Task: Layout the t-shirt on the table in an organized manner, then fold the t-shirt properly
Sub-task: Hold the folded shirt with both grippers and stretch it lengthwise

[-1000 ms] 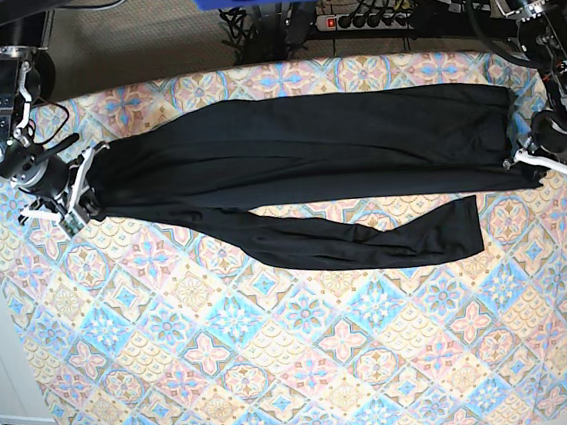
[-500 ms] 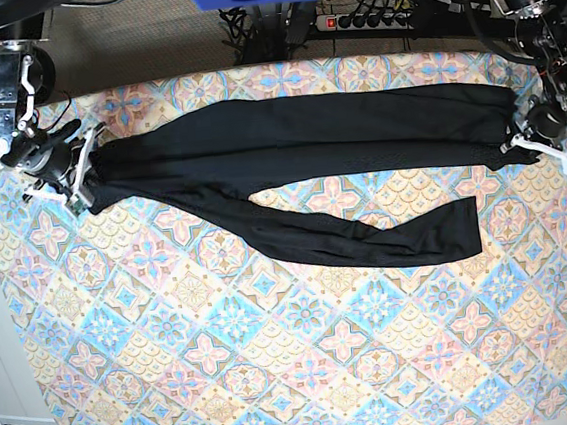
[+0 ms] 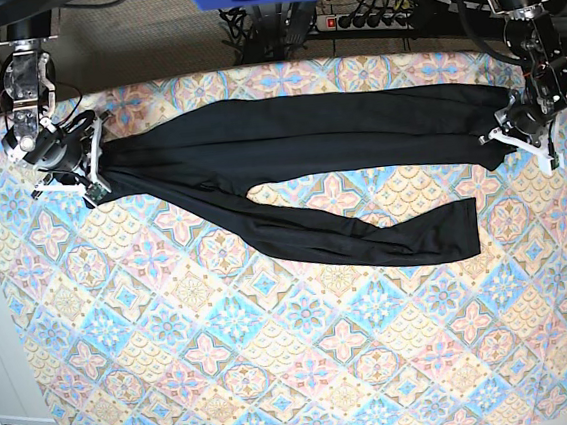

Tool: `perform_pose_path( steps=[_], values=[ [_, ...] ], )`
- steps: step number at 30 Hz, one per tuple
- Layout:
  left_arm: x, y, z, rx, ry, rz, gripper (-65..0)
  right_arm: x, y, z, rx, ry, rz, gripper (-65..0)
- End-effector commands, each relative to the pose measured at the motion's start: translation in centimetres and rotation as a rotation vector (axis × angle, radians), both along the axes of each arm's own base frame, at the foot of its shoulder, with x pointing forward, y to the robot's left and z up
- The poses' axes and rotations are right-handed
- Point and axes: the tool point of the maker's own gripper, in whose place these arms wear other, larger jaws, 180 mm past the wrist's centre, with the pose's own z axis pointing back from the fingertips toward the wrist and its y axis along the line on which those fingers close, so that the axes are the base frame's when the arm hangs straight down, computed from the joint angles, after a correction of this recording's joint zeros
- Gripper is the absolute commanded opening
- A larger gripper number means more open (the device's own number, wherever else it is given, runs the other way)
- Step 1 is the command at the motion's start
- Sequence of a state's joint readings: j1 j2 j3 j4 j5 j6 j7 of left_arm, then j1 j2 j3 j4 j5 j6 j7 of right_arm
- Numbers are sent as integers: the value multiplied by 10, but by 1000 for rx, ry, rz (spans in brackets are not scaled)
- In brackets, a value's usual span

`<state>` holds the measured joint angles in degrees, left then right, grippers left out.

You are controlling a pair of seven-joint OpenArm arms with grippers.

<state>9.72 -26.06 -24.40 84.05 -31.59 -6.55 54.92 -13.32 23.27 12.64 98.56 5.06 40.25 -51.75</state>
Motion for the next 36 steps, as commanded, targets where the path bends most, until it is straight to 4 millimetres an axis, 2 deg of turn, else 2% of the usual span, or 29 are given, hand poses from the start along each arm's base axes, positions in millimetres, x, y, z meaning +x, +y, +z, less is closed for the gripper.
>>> perform_pose_path(
  steps=[1,3,8,11,15,19,23,24,27,29,32,36],
  values=[
    [2,5,9,8,1,-11,-543,9,0,10,3,-39,3,-540],
    [-1,3,7,-1,25,-15,-496,10,0,13,1,-49,3,-520],
    [2,5,10,-7,18,-10,-381,23,11,37,-3,-131,39,-509],
    [9,13,32,-42,-81,60,-337,37,19,59,-13,-200,68,-508],
    [27,20,67,-87,-216,107,-326,45,23,71,-17,-239,82,-506],
    [50,19,89,-115,-297,110,-324,46,24,71,-17,-240,84,-505],
    [71,18,100,-136,-344,121,-324,50,24,74,-16,-253,82,-505],
    [76,19,99,-147,-350,129,-324,50,24,74,-16,-253,82,-505],
    [104,2,87,-214,-334,125,-323,50,24,75,-16,-254,82,-505],
    [117,-4,74,-216,-286,117,-323,50,28,73,0,-256,75,-505],
    [143,-26,59,-211,-263,80,-322,50,32,72,15,-257,68,-505],
    [153,-41,38,-162,-209,29,-324,50,35,71,22,-256,69,-505]
  ],
)
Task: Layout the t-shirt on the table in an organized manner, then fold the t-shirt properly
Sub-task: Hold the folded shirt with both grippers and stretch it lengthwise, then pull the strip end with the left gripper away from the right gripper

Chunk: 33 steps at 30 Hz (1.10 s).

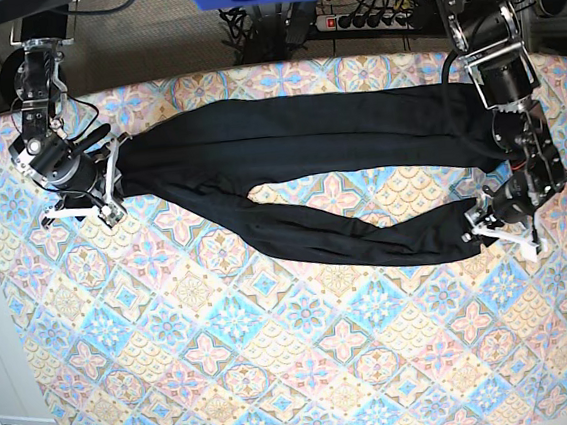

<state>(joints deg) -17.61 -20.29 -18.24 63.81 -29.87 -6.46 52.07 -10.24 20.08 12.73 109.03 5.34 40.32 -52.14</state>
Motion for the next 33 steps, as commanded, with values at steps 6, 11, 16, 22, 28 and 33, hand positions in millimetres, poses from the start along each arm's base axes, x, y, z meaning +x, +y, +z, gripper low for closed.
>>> perform_pose_path(
  steps=[6,11,16,22,28,33],
  values=[
    [0,6,-19,29,27,22,-324,8,-5,13,-7,-46,-1,-505],
    [-2,-8,-35,-5,61,20,-337,9,-4,14,-6,-49,2,-505],
    [6,-18,-15,-9,31,-23,-563,18,-3,20,-6,-71,5,-505],
    [10,-31,22,20,-26,-89,-643,19,-2,21,-3,-75,5,-505],
    [-8,-41,97,127,-228,-172,-650,19,-2,21,-2,-75,6,-505],
    [-48,-38,154,81,-371,-163,-650,19,-2,21,-1,-74,6,-505]
  ],
)
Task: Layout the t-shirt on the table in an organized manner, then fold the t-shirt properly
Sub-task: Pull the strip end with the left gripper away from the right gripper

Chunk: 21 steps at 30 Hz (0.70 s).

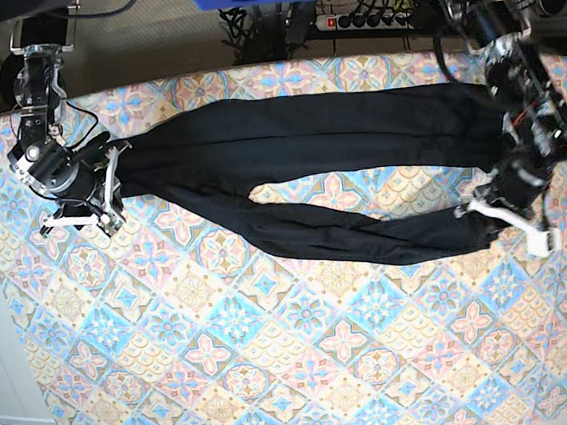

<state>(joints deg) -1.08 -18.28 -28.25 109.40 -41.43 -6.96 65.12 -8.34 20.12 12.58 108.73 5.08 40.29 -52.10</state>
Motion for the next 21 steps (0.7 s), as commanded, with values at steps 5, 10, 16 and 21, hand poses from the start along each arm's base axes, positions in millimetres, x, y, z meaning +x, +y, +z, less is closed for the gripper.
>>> perform_pose_path(
  steps=[5,10,16,21],
  values=[
    [-40,41,40,-50,-76,63,-650,8,6,11,8,-40,23,-505],
    [-82,72,62,-146,-97,83,-650,6,22,5,32,-28,54,-505],
    [-107,100,34,-95,28,168,-650,1,60,-6,81,0,127,-505],
    [-110,97,-14,-105,173,181,-650,-2,82,-11,115,13,162,-505]
  ],
)
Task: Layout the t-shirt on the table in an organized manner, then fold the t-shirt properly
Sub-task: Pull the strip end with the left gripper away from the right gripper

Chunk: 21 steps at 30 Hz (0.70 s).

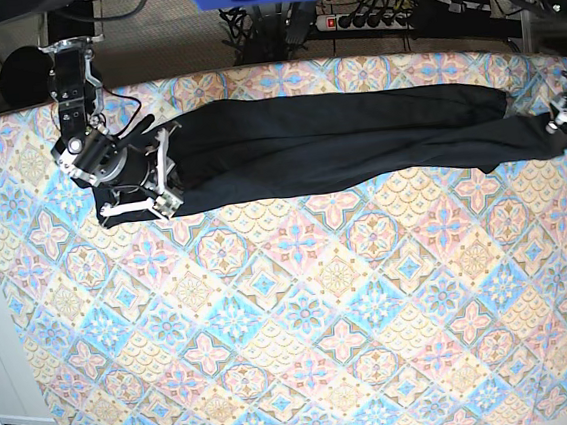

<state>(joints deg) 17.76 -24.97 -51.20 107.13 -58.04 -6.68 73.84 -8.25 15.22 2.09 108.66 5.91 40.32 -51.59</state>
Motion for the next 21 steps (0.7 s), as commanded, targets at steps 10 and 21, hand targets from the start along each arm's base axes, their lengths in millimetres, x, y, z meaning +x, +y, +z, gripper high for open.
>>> perform_pose_path(
  steps=[10,21],
  values=[
    [20,-27,-41,95,98,-99,-643,12,22,14,21,-52,51,-459],
    [16,-25,-57,181,156,-93,-334,64,22,20,20,-76,48,-393]
  ],
)
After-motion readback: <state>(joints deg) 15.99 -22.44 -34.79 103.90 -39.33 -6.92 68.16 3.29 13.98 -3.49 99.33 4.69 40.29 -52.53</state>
